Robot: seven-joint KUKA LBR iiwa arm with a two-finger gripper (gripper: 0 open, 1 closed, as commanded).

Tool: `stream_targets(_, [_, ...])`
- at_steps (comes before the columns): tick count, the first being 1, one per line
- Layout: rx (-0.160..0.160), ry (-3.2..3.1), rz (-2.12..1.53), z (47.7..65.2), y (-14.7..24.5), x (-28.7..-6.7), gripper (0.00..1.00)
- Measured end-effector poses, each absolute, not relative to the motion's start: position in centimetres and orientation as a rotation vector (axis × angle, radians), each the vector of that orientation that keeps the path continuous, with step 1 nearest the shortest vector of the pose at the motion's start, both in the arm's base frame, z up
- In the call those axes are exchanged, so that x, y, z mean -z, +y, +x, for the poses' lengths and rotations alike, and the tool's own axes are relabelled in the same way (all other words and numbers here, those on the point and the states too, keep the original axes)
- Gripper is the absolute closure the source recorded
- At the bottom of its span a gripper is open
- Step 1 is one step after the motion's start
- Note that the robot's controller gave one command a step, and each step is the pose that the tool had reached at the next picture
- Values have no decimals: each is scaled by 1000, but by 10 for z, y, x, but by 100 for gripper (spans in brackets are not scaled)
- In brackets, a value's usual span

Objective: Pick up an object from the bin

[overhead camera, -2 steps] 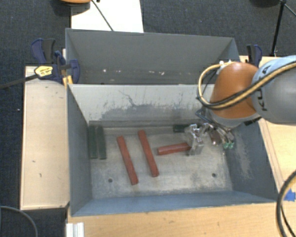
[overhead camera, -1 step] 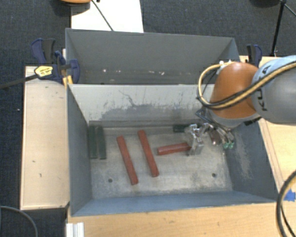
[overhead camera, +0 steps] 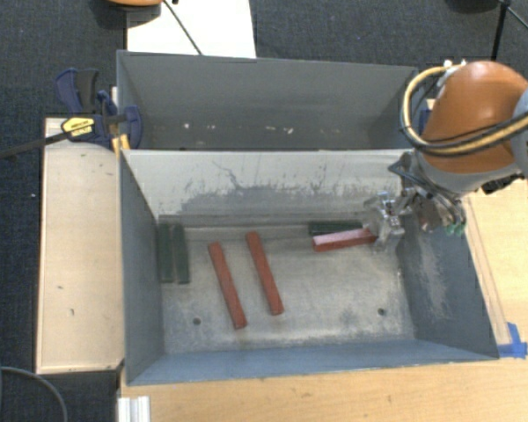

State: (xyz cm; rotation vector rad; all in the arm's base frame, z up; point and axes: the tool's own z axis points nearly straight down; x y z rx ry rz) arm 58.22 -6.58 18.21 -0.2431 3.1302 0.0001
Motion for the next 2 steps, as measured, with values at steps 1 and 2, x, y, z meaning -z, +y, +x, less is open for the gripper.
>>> stream_targets(1, [0, 3130, -243, 582, -66, -182, 100])
stream_targets(2, [-1, 3132, -251, 581, -78, -217, 100])
